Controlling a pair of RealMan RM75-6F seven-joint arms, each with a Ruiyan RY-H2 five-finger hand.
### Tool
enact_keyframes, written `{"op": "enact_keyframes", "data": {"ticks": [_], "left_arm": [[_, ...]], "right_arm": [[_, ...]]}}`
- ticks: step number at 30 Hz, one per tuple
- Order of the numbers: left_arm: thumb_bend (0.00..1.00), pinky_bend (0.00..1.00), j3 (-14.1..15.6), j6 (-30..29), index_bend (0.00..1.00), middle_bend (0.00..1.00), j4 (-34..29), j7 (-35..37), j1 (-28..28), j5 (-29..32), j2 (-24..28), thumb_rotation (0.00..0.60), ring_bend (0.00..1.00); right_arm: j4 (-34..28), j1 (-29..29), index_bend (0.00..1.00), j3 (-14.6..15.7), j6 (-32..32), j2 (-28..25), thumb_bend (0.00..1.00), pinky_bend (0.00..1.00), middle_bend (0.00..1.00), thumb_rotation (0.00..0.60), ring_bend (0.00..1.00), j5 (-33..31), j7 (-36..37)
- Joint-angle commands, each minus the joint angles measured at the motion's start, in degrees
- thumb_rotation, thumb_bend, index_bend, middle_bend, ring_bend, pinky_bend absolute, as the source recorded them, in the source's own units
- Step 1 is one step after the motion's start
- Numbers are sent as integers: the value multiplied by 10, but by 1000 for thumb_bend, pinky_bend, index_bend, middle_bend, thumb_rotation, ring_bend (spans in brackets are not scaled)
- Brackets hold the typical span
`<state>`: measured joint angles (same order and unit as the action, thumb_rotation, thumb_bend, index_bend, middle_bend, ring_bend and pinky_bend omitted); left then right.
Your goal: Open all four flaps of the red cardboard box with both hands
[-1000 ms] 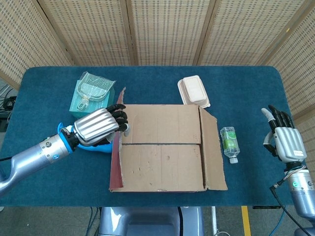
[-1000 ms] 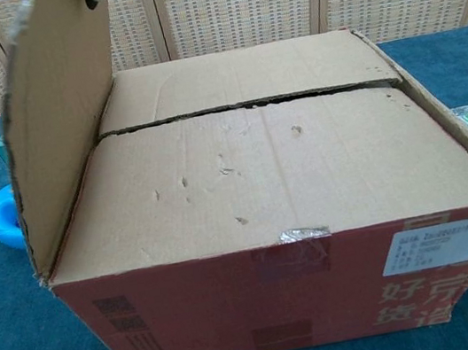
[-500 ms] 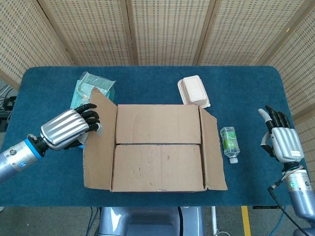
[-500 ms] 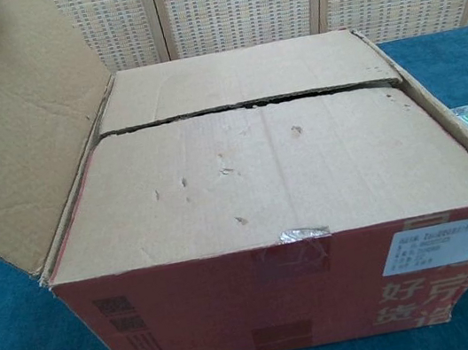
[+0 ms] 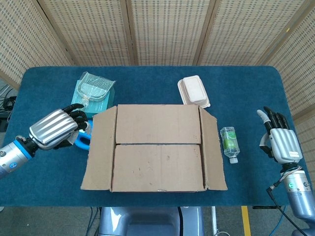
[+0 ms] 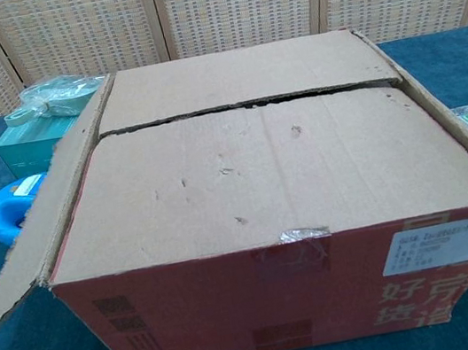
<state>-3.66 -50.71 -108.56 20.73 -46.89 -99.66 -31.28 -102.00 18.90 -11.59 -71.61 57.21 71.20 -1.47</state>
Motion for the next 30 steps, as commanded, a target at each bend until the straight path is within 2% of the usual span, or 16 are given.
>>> {"op": "enact_keyframes", "data": {"ticks": [1, 6, 10, 16, 21, 30], "left_arm": [[563, 119, -19, -1, 412, 381, 0, -66, 8, 52, -35, 578, 233], [370, 117, -42, -14, 354, 265, -7, -158, 15, 129, -91, 579, 140], [236, 23, -56, -16, 231, 130, -13, -232, 10, 186, -137, 578, 12], [120, 0, -69, -12, 90, 7, -17, -328, -9, 269, -199, 579, 0], [83, 0, -79, -21, 59, 0, -18, -393, -28, 335, -247, 600, 0], [78, 0, -81, -19, 51, 0, -28, -449, -56, 416, -300, 573, 0]], "right_arm": [[2, -2, 0, 0, -2, 0, 981, 0, 0, 600, 0, 1, 2], [5, -4, 0, 0, -4, 1, 981, 0, 0, 600, 0, 2, 7], [8, -5, 0, 1, -4, 2, 981, 0, 0, 600, 0, 2, 11], [13, -5, 0, 1, -2, 3, 981, 0, 0, 600, 0, 4, 17], [17, -4, 0, 2, 0, 7, 981, 0, 0, 600, 0, 8, 19], [19, -4, 0, 5, -1, 14, 981, 0, 0, 600, 0, 14, 20]]}}
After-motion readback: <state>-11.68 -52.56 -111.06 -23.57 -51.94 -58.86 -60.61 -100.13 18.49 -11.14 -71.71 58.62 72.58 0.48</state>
